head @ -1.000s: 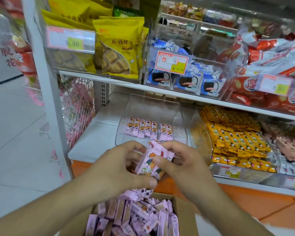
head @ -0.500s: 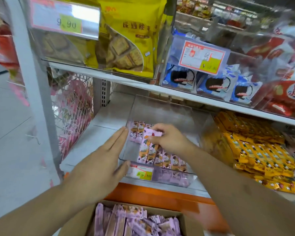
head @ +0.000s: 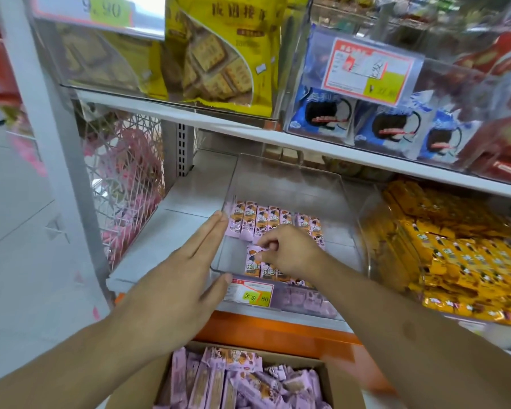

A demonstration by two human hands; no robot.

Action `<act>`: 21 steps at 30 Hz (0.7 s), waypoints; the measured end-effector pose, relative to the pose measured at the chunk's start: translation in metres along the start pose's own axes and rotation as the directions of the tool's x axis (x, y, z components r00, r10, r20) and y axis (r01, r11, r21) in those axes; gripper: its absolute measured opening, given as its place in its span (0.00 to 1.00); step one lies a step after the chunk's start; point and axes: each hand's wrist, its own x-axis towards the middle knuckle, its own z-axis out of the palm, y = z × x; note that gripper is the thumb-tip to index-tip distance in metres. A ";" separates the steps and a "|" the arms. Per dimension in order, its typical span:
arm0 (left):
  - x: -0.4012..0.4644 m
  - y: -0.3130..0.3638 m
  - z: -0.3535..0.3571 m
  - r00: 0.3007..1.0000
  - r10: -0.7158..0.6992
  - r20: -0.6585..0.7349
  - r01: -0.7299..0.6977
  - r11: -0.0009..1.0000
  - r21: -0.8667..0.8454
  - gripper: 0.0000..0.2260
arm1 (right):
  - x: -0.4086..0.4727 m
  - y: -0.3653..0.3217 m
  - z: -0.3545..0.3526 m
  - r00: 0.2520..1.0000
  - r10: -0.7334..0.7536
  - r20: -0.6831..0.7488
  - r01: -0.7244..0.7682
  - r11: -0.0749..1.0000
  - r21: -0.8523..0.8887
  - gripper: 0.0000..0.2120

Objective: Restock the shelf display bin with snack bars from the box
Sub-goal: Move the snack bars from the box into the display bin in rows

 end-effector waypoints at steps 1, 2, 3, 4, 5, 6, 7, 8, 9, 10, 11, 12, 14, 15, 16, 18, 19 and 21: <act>0.000 -0.001 -0.001 1.000 -0.008 0.017 0.008 1.000 0.004 0.36 | 0.000 0.000 0.000 1.000 0.004 -0.002 -0.004 1.000 -0.013 0.10; 0.000 -0.001 -0.001 1.000 -0.012 0.027 0.011 1.000 0.005 0.37 | -0.001 0.000 -0.001 1.000 0.004 -0.008 -0.004 1.000 -0.024 0.09; 0.001 -0.003 -0.001 0.999 -0.011 0.032 0.011 1.000 0.003 0.37 | -0.003 0.000 -0.003 1.000 0.008 -0.017 -0.008 1.000 -0.022 0.09; 0.002 -0.004 -0.002 0.999 -0.013 0.035 0.013 1.000 -0.005 0.37 | -0.007 -0.001 -0.007 0.999 0.014 -0.031 -0.014 1.000 -0.007 0.10; 0.002 -0.004 -0.002 0.999 -0.020 0.040 0.020 1.000 -0.015 0.37 | -0.012 -0.002 -0.011 0.999 0.025 -0.047 -0.024 1.000 0.015 0.11; 0.002 -0.004 -0.002 0.999 -0.025 0.044 0.026 0.999 -0.022 0.36 | -0.019 -0.003 -0.017 0.997 0.029 -0.069 -0.027 0.999 0.039 0.12; 0.003 -0.003 -0.003 0.999 -0.030 0.046 0.031 0.999 -0.027 0.36 | -0.028 -0.005 -0.024 0.995 0.027 -0.092 -0.022 0.998 0.053 0.14; 0.002 -0.002 -0.004 0.998 -0.034 0.047 0.036 0.999 -0.033 0.35 | -0.040 -0.008 -0.031 0.992 0.021 -0.123 -0.013 0.998 0.067 0.14; 0.001 -0.001 -0.006 0.998 -0.037 0.046 0.039 0.998 -0.041 0.35 | -0.053 -0.013 -0.039 0.987 0.017 -0.160 -0.003 0.996 0.087 0.13; -0.001 0.000 -0.008 0.998 -0.040 0.043 0.042 0.998 -0.049 0.34 | -0.068 -0.017 -0.046 0.978 0.008 -0.207 0.017 0.993 0.118 0.11; -0.006 0.003 -0.010 0.998 -0.044 0.038 0.046 0.997 -0.055 0.33 | -0.085 -0.022 -0.050 0.965 -0.012 -0.262 0.055 0.986 0.156 0.09; -0.012 0.005 -0.012 0.998 -0.049 0.029 0.051 0.997 -0.057 0.32 | -0.104 -0.027 -0.053 0.949 -0.037 -0.314 0.107 0.973 0.207 0.06; -0.025 0.007 -0.015 0.998 -0.066 0.013 0.067 0.996 -0.053 0.29 | -0.141 -0.035 -0.051 0.934 -0.089 -0.345 0.200 0.933 0.300 0.03; -0.034 0.007 -0.014 0.996 -0.091 0.013 0.092 0.995 -0.050 0.27 | -0.159 -0.036 -0.045 0.941 -0.108 -0.321 0.215 0.923 0.320 0.03; -0.042 0.006 -0.012 0.992 -0.125 0.021 0.126 0.991 -0.050 0.25 | -0.173 -0.035 -0.035 0.954 -0.117 -0.277 0.209 0.920 0.332 0.04; -0.061 -0.001 -0.001 0.980 -0.191 0.048 0.193 0.980 -0.046 0.21 | -0.193 -0.025 -0.008 0.985 -0.118 -0.128 0.153 0.939 0.309 0.03; -0.070 -0.006 0.007 0.975 -0.205 0.081 0.208 0.978 -0.023 0.19 | -0.200 -0.019 0.007 0.994 -0.105 -0.035 0.110 0.957 0.267 0.03; -0.088 -0.019 0.026 0.960 -0.194 0.203 0.187 0.981 0.053 0.18 | -0.206 0.001 0.040 0.988 -0.075 0.138 0.050 0.983 0.174 0.06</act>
